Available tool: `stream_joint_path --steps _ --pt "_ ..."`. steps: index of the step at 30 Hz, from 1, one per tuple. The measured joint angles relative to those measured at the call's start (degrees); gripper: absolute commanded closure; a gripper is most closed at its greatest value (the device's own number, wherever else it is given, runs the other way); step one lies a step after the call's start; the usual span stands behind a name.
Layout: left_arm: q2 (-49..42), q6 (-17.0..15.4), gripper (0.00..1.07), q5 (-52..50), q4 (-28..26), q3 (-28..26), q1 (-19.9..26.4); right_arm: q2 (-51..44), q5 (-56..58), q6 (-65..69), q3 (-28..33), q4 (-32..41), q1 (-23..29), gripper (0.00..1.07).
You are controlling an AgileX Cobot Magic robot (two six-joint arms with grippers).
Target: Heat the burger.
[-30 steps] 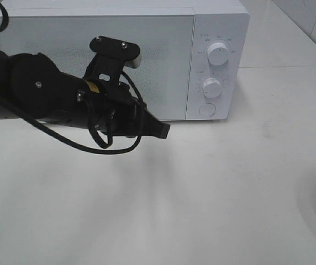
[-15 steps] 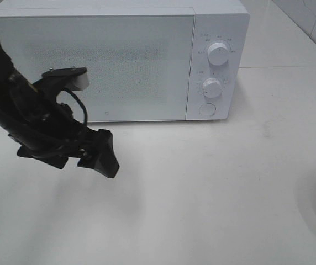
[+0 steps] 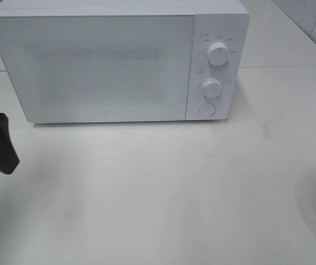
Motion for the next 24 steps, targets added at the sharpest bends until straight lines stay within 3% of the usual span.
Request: stream_joint_path --steps 11,17,24 --pt "-11.3 -2.3 0.06 0.2 1.8 10.0 11.1 0.0 0.0 0.0 0.0 0.0 0.0 0.31" --pt "-18.1 -2.6 0.06 0.2 3.0 14.6 11.5 0.0 0.0 0.0 0.0 0.0 0.0 0.31" --pt "-32.8 -2.7 0.06 -0.3 5.2 20.0 11.5 0.0 0.0 0.0 0.0 0.0 0.0 0.31"
